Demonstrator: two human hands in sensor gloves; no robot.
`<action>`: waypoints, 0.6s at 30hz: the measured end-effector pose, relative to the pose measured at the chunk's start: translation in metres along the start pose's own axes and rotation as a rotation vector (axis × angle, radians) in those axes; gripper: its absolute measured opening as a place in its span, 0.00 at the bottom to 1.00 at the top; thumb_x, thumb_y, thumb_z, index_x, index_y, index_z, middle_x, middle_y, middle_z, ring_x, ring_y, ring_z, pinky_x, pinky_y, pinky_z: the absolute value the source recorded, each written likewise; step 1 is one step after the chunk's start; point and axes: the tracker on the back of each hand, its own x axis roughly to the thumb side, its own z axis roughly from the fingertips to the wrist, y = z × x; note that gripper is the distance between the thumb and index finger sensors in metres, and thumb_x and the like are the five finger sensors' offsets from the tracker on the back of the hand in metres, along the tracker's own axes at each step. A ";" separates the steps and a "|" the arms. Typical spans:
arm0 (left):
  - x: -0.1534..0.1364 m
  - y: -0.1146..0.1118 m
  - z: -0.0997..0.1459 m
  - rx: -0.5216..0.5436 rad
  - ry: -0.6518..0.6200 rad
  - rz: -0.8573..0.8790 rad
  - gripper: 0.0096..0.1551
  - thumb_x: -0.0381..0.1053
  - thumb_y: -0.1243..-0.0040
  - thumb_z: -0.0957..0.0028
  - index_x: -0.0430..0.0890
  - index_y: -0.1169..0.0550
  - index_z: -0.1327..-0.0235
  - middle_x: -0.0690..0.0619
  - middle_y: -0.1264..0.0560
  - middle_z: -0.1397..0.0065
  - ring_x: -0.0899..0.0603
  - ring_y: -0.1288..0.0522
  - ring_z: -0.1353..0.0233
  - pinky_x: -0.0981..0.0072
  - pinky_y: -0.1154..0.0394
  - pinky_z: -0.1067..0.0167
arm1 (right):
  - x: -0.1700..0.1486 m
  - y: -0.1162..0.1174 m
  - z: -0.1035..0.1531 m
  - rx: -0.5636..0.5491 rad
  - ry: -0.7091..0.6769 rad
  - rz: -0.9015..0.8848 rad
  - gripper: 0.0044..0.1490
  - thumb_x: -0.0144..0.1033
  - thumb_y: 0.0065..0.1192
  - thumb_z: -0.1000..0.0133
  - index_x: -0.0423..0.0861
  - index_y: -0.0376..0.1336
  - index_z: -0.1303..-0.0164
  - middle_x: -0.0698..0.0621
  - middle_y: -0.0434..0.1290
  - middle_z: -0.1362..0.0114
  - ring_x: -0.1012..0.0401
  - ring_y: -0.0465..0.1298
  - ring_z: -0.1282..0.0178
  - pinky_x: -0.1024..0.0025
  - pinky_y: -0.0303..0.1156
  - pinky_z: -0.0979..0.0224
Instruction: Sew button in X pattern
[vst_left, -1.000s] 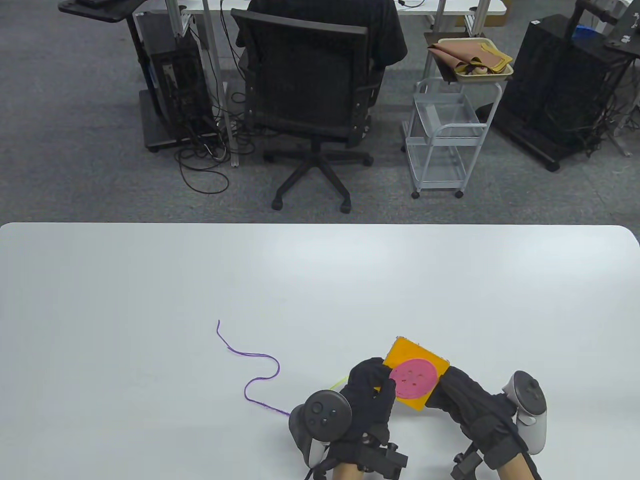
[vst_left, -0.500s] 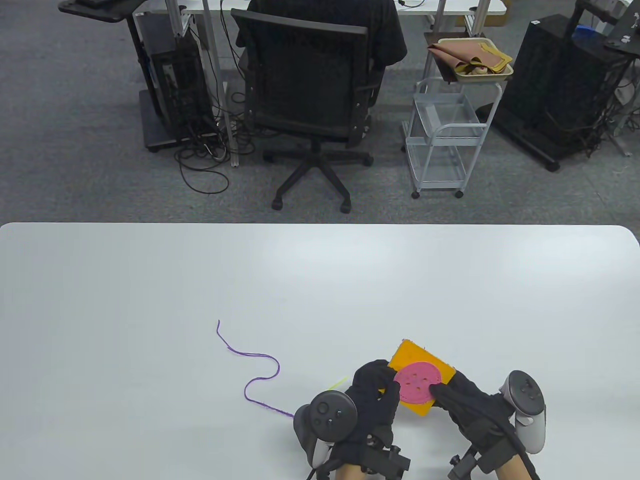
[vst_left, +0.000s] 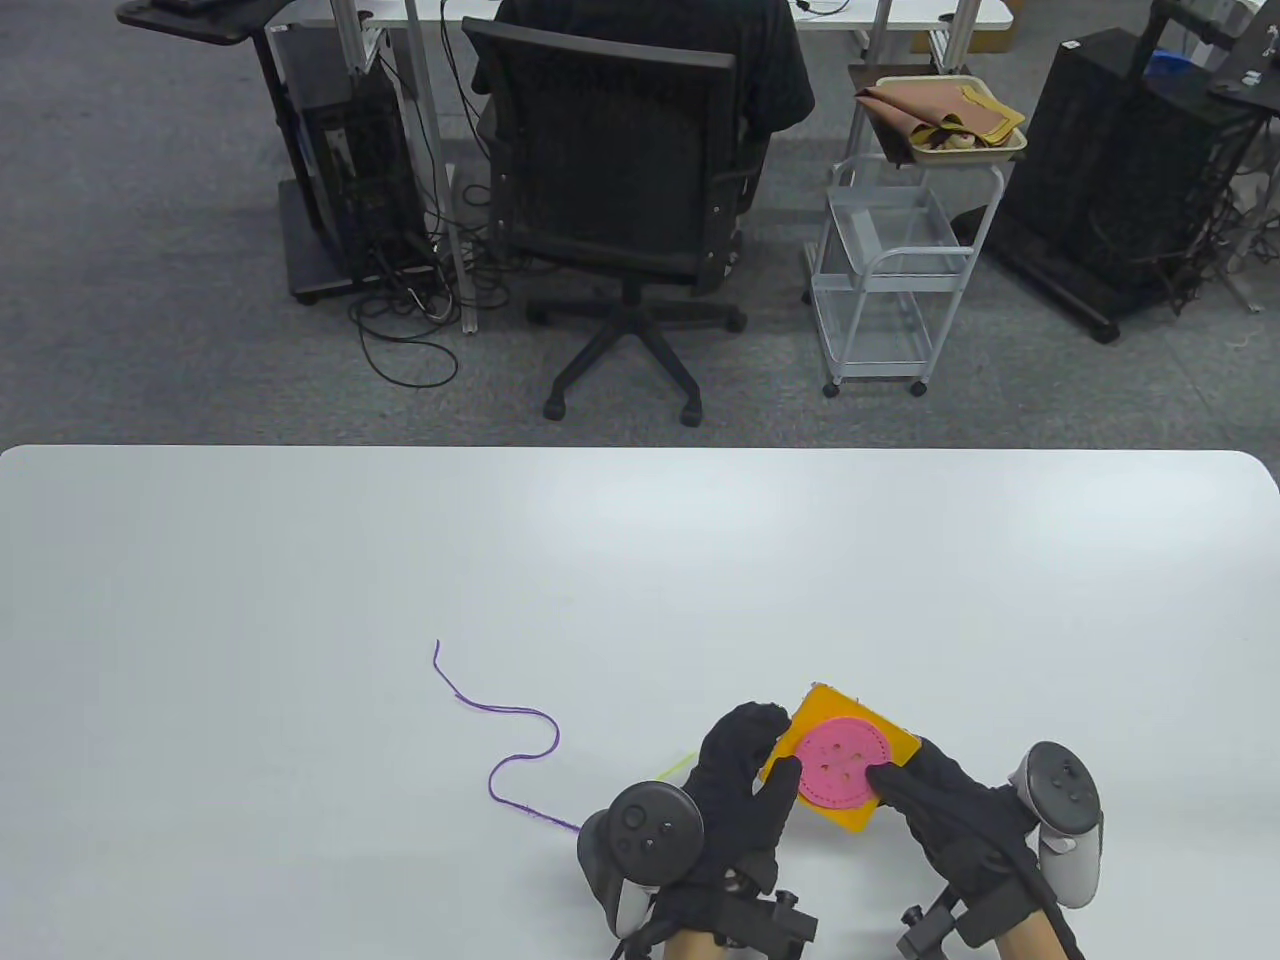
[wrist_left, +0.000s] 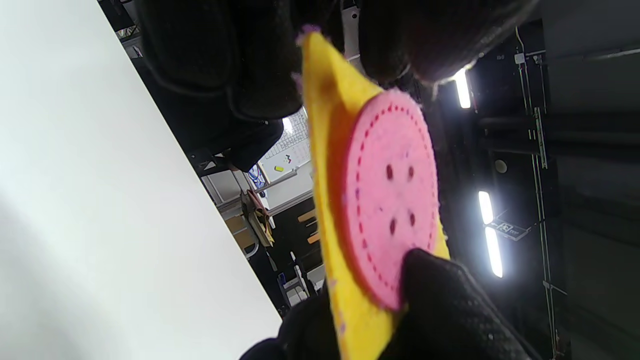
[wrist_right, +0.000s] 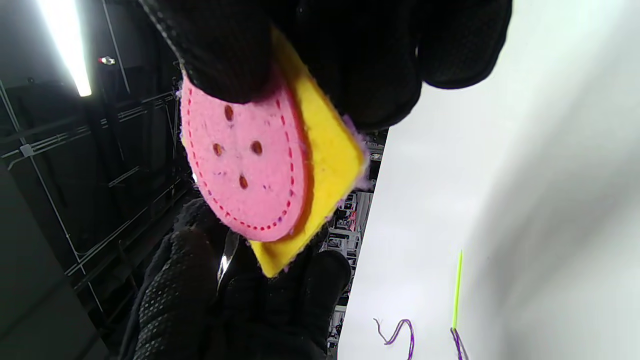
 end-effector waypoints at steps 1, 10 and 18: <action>-0.001 0.001 0.000 0.001 0.006 0.001 0.28 0.54 0.40 0.46 0.55 0.29 0.31 0.42 0.32 0.24 0.37 0.22 0.33 0.42 0.24 0.40 | 0.000 0.000 0.000 0.005 -0.005 0.004 0.24 0.42 0.58 0.41 0.52 0.62 0.34 0.48 0.73 0.36 0.54 0.72 0.36 0.45 0.62 0.20; -0.002 -0.001 -0.003 -0.087 0.055 -0.061 0.35 0.53 0.36 0.48 0.44 0.30 0.28 0.48 0.22 0.34 0.40 0.18 0.39 0.42 0.23 0.43 | 0.004 0.005 0.001 0.023 -0.024 0.145 0.24 0.42 0.58 0.42 0.52 0.63 0.35 0.48 0.73 0.36 0.53 0.71 0.36 0.45 0.61 0.20; -0.003 -0.004 -0.003 -0.066 0.072 -0.169 0.23 0.52 0.34 0.50 0.46 0.21 0.44 0.53 0.14 0.48 0.45 0.13 0.51 0.47 0.18 0.52 | 0.003 0.004 0.002 -0.022 -0.005 0.205 0.24 0.43 0.58 0.41 0.54 0.62 0.35 0.45 0.67 0.29 0.51 0.67 0.30 0.42 0.57 0.18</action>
